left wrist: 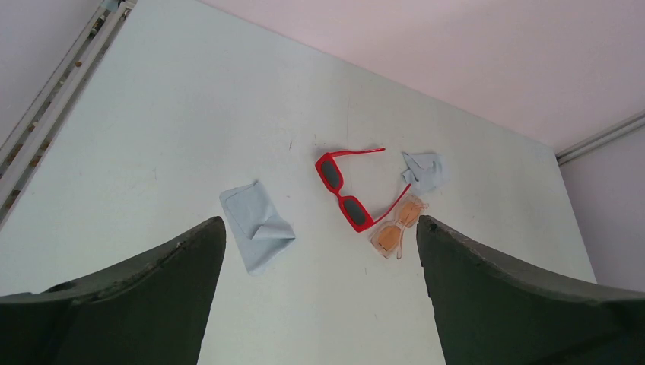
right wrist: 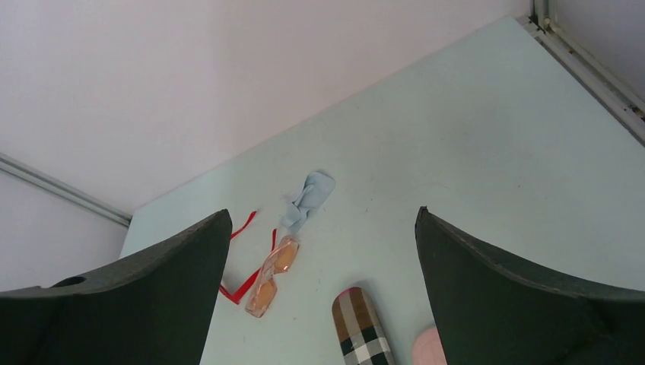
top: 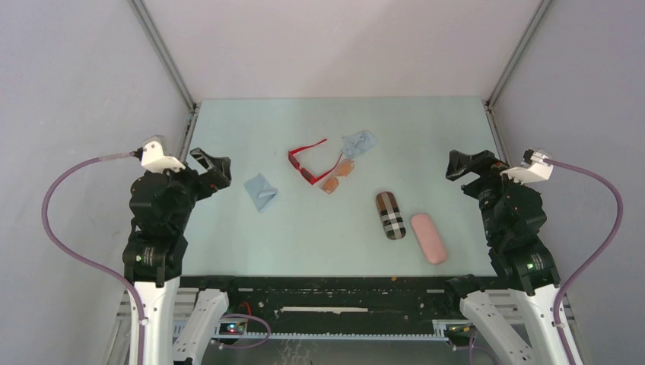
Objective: Organize the sunglasses
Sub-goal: Open the sunglasses case at the center of the board.
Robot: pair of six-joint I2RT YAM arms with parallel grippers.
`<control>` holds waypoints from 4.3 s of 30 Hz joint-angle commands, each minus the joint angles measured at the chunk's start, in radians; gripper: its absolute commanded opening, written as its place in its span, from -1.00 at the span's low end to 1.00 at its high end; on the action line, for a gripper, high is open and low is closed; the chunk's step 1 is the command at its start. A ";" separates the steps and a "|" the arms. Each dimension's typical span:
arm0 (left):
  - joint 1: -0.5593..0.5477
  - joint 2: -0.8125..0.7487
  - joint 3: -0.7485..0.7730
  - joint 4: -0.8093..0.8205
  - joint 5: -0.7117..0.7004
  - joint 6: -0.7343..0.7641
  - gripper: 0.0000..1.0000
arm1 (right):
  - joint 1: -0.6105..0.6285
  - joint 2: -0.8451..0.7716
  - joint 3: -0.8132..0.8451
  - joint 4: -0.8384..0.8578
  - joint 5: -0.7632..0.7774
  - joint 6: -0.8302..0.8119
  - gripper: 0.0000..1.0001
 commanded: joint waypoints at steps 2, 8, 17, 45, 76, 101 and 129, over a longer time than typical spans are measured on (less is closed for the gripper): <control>0.008 -0.016 0.040 0.019 0.001 0.020 1.00 | -0.004 0.014 -0.013 0.022 0.030 -0.005 0.99; 0.009 -0.019 0.025 0.020 0.016 0.030 1.00 | -0.004 0.032 -0.017 0.023 0.028 0.019 0.99; 0.006 0.050 -0.004 -0.015 -0.033 -0.026 1.00 | -0.005 0.009 -0.072 0.036 0.058 0.054 0.99; -0.416 0.244 -0.278 0.054 -0.306 -0.337 1.00 | 0.262 0.791 -0.039 -0.080 -0.175 -0.087 0.99; -0.415 0.305 -0.209 0.078 -0.056 -0.232 1.00 | 0.278 0.977 -0.071 0.038 -0.223 -0.120 0.50; -0.416 0.557 -0.067 0.212 0.200 -0.145 1.00 | 0.191 0.873 -0.033 0.316 -0.815 0.141 -0.32; -0.416 0.451 -0.416 1.022 0.555 -0.630 1.00 | 0.194 1.012 -0.106 1.319 -1.368 0.894 -0.35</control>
